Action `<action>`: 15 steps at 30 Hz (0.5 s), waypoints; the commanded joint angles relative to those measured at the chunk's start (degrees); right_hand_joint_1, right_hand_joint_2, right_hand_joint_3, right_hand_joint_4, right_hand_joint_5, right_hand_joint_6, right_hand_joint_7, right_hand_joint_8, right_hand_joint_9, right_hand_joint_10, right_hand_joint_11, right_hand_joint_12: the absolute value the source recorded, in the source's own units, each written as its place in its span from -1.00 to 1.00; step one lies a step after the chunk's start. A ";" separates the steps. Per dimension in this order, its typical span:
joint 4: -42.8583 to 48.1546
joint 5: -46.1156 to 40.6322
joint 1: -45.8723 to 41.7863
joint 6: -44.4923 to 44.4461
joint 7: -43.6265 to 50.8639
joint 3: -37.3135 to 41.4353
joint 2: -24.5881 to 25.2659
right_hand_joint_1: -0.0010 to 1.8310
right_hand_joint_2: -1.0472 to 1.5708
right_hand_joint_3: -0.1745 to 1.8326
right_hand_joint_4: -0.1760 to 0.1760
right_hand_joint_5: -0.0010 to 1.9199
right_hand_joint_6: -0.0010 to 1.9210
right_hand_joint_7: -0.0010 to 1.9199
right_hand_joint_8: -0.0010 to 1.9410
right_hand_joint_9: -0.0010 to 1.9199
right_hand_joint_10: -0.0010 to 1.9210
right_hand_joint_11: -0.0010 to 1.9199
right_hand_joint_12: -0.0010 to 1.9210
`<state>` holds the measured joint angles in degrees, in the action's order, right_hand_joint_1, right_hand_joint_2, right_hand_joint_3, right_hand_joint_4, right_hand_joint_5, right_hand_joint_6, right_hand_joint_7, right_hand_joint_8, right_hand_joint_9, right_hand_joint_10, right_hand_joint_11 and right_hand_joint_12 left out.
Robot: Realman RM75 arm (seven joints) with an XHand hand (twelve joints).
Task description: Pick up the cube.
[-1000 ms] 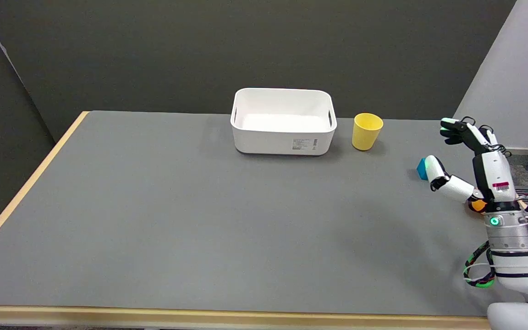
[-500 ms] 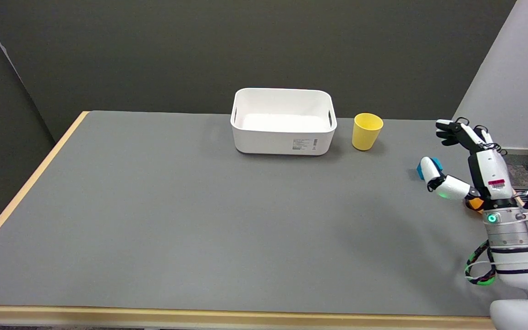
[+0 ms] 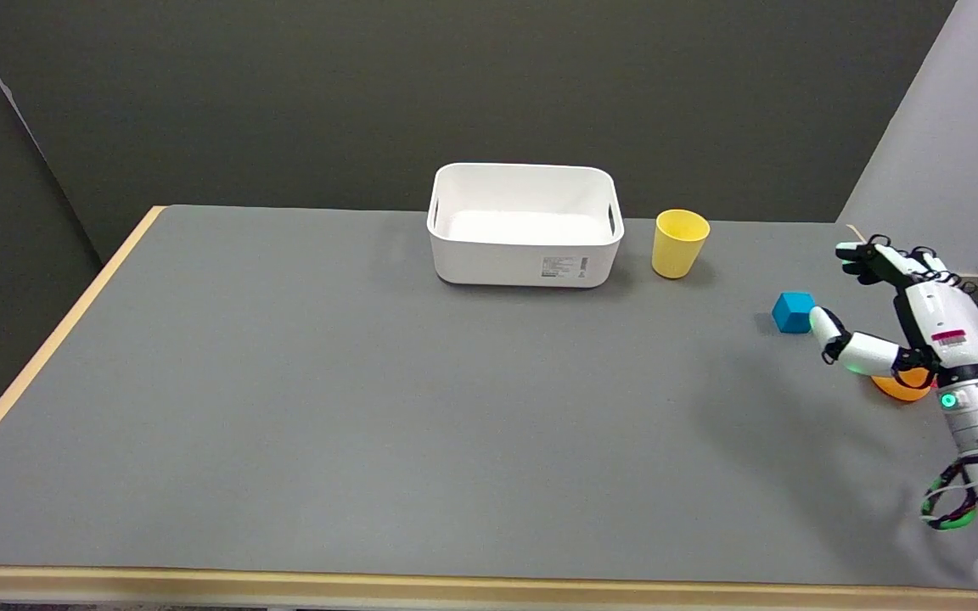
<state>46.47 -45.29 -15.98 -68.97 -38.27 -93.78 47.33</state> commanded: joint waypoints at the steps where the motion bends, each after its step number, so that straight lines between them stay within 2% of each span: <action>1: -2.61 8.77 0.11 20.17 -0.66 6.48 -7.13 -0.32 0.27 0.07 0.03 -0.67 -0.39 -0.55 -0.41 -0.65 0.01 -0.93 0.33; 5: -2.68 15.05 2.95 24.71 -2.88 6.02 -8.29 -0.36 0.25 0.07 0.10 -0.69 -0.42 -0.63 -0.51 -0.79 -0.18 -0.98 0.28; 10: -4.28 24.27 7.29 31.42 -7.04 4.76 -8.62 -0.41 0.25 0.07 0.14 -0.74 -0.49 -0.74 -0.62 -0.91 -0.29 -1.00 0.18; 15: -5.47 25.92 8.34 31.57 -7.80 4.58 -8.14 -0.45 0.23 0.12 0.16 -0.79 -0.50 -0.81 -0.62 -0.96 -0.33 -1.00 0.11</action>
<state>44.39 -34.51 -14.19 -51.50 -40.00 -89.50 41.89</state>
